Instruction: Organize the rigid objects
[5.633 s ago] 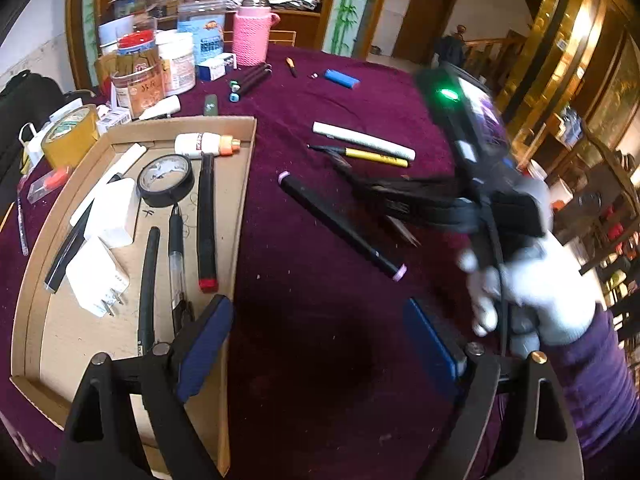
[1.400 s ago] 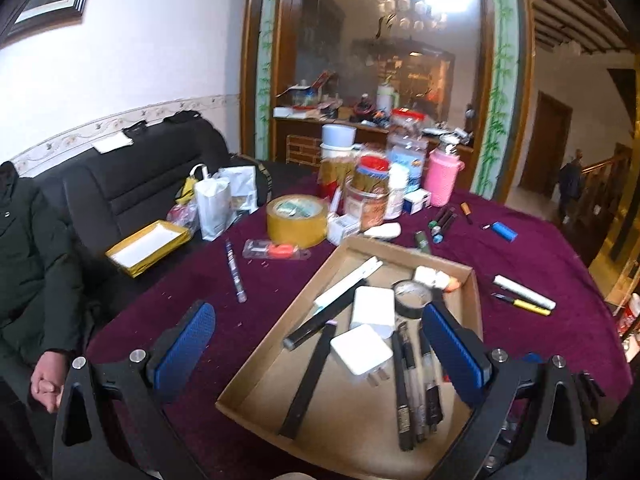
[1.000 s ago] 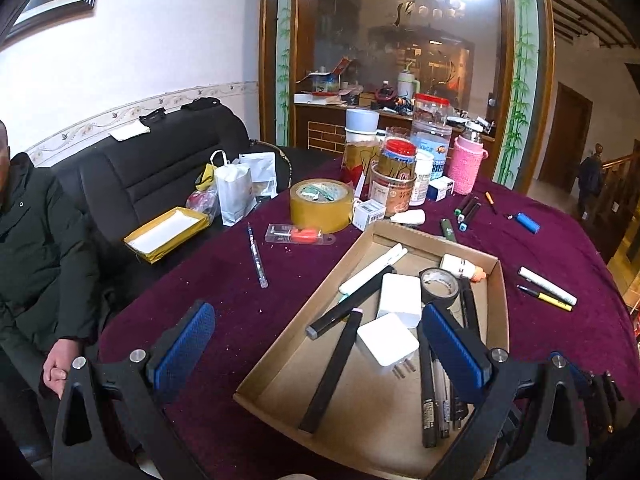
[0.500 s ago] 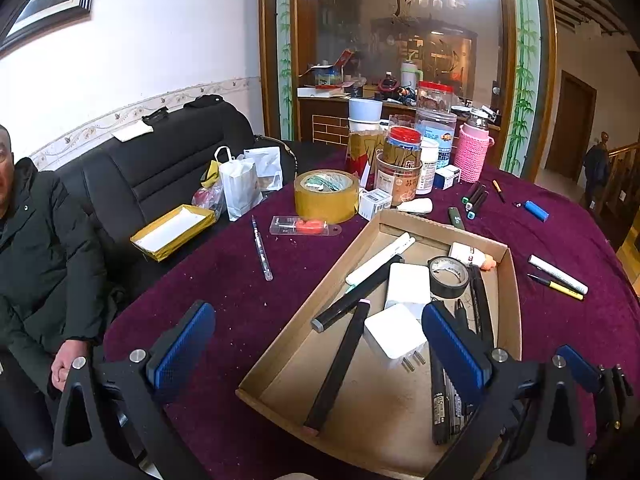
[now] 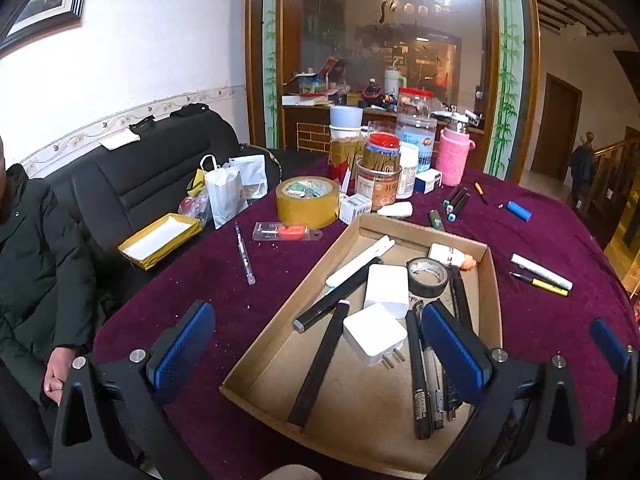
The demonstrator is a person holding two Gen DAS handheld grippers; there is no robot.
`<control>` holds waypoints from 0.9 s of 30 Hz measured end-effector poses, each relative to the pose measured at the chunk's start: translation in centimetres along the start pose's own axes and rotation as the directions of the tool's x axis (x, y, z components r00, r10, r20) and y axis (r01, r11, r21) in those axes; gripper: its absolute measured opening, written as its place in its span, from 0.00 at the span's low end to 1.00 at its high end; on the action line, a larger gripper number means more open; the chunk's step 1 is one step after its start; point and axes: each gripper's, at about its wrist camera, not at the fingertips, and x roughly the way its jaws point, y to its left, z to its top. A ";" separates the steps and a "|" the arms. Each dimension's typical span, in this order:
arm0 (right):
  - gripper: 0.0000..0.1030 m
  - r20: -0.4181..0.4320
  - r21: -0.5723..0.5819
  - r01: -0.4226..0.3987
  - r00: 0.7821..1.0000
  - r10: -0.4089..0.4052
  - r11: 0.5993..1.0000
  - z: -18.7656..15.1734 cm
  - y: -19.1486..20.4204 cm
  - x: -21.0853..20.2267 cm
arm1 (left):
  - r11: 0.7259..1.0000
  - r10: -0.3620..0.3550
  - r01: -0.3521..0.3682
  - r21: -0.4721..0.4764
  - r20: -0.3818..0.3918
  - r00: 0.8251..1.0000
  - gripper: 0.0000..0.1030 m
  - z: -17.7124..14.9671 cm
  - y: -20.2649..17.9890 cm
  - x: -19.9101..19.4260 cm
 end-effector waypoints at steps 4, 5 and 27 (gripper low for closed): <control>0.99 0.063 -0.017 0.065 0.996 -0.064 0.998 -0.4 -0.2 -0.7 | 1.000 0.006 -0.006 0.001 -0.010 1.000 1.00 0.1 -0.1 -0.2; 0.99 0.057 -0.021 0.064 0.996 -0.063 0.998 -0.5 -0.2 -0.6 | 1.000 0.007 -0.007 0.001 -0.009 1.000 1.00 0.1 -0.1 -0.2; 0.99 -0.055 -0.075 0.055 0.997 -0.059 0.996 -1.3 0.7 -0.3 | 1.000 0.017 -0.017 0.012 -0.023 1.000 1.00 -0.6 -0.6 -1.1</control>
